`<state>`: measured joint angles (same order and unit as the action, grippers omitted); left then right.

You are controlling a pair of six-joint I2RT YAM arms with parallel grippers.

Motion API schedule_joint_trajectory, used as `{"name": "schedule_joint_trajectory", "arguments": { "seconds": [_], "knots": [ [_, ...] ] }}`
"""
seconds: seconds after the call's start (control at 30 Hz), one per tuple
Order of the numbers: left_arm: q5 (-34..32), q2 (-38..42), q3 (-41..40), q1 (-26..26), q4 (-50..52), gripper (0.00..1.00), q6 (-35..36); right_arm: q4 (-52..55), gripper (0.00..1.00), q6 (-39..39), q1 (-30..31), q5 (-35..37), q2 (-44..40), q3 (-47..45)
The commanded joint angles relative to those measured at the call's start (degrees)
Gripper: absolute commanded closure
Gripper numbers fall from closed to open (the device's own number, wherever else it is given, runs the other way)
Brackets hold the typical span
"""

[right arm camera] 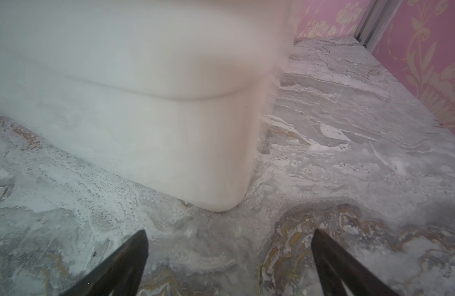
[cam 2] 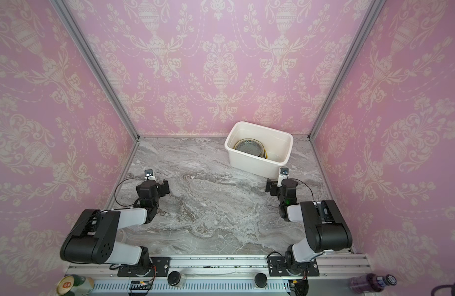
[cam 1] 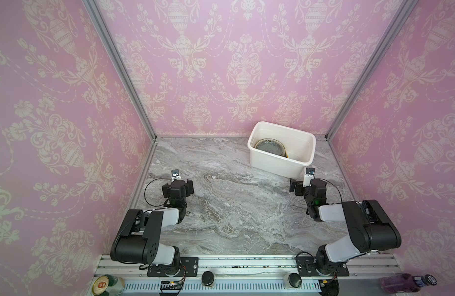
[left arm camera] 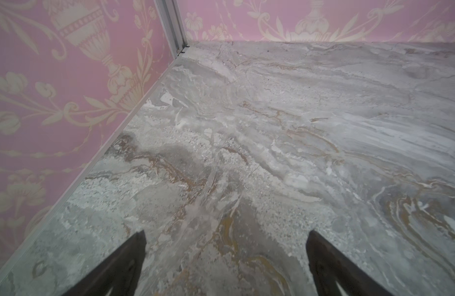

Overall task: Place the plates into the plastic bin on the countertop
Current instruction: Reset both arms

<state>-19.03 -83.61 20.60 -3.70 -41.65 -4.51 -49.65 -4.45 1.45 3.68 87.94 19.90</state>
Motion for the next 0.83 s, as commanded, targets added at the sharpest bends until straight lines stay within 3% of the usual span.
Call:
{"name": "schedule_joint_trajectory", "arguments": {
  "seconds": [0.0, 0.13, 0.2, 0.5, 0.8],
  "knots": [
    [5.03, -3.13, -0.01, 2.94, -8.44, 0.01, 2.86, -6.75, 0.0, 0.74, -0.74, -0.45, 0.79, -0.14],
    [6.0, -11.0, -1.54, 4.58, -21.25, 0.01, 2.07, -5.88, 0.0, 0.79, -0.7, -0.14, 0.47, 0.06],
    [6.14, -8.56, -0.4, 4.59, -14.07, 0.01, 0.91, -6.06, 0.0, 0.76, -0.71, -0.12, 0.58, 0.04],
    [8.27, -10.36, -2.81, 4.75, -21.76, 0.01, 2.46, -5.75, 0.0, 0.84, -0.61, 0.0, 0.57, 0.22],
    [8.22, -10.24, -1.1, 4.68, -18.61, 0.01, 2.4, -5.18, 0.0, 1.47, -0.26, -0.35, 0.6, 0.62]
  ]
}}
